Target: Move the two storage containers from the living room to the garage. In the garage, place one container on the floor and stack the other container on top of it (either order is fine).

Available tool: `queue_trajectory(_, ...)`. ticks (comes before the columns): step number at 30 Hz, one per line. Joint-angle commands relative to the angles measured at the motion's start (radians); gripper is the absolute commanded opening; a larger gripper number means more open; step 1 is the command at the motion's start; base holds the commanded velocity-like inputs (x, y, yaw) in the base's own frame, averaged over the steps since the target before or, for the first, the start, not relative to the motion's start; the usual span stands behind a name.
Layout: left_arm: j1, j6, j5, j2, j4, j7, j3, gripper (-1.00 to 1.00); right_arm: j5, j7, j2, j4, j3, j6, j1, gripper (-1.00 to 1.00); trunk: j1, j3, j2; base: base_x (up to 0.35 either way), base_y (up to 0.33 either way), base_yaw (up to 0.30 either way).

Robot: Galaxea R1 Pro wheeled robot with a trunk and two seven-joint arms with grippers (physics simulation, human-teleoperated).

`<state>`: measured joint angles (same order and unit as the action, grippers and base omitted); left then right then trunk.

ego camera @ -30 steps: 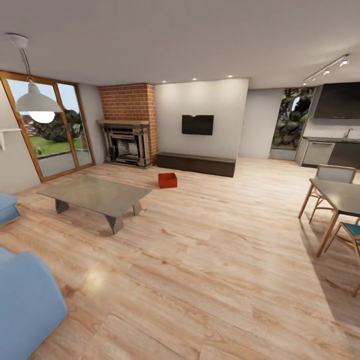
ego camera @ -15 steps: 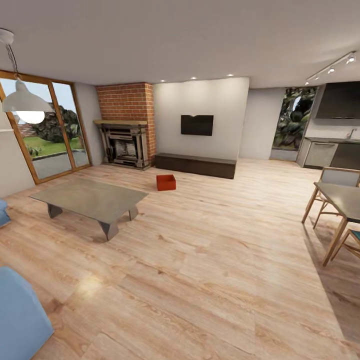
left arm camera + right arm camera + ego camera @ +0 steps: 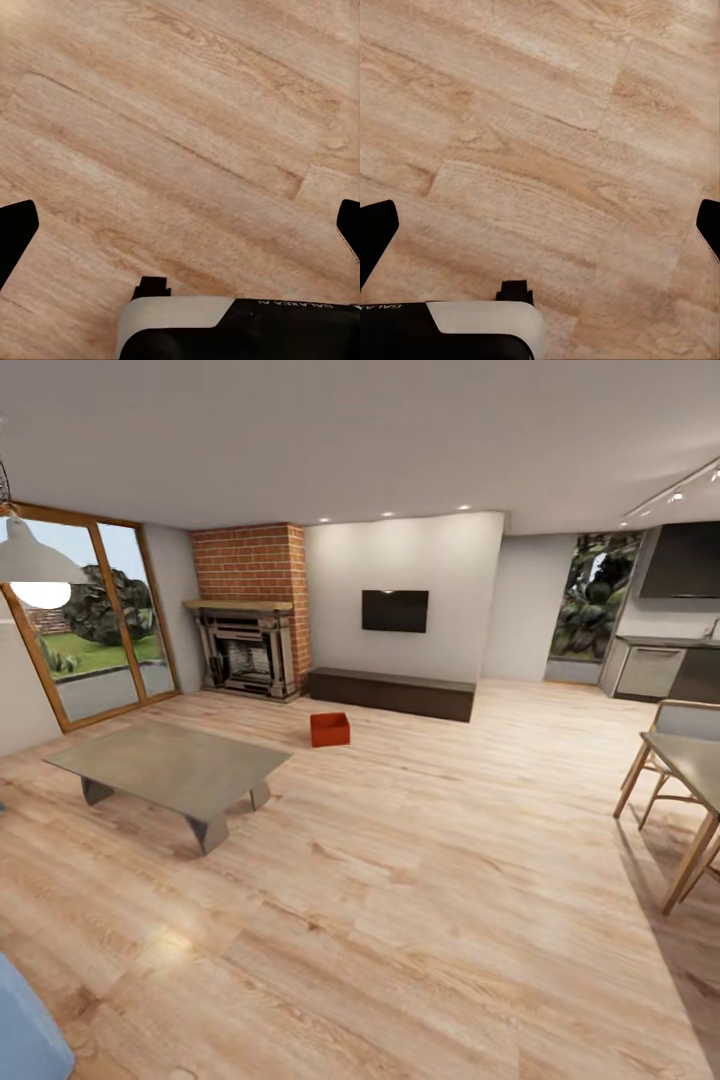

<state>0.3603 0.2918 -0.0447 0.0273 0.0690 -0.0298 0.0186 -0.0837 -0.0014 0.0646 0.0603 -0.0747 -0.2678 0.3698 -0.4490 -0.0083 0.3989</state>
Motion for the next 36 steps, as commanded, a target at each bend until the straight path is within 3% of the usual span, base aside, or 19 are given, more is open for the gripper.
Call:
queue_trajectory(1,0.002,0.007,-0.004,0.000,0.005,-0.001,0.001,1.00,-0.008,0.000,0.000,0.004,-0.008,-0.007,0.001,1.00,-0.001,-0.001,0.001,0.329,-0.085,0.164)
queue_trajectory(7,0.002,0.007,-0.004,0.000,0.005,-0.001,0.001,1.00,-0.007,0.000,-0.001,0.004,-0.008,-0.007,0.001,1.00,-0.001,-0.001,0.001,0.329,-0.087,0.180)
queue_trajectory(29,0.002,0.007,-0.004,0.000,0.005,-0.001,0.001,1.00,-0.001,0.000,0.000,0.004,-0.008,-0.007,0.001,1.00,-0.001,-0.001,0.001,0.329,-0.090,0.005)
queue_trajectory(36,0.002,0.007,-0.005,0.000,0.005,-0.001,0.001,1.00,-0.003,0.000,0.001,0.003,-0.008,-0.007,0.001,1.00,-0.001,-0.001,0.001,0.329,-0.090,0.152)
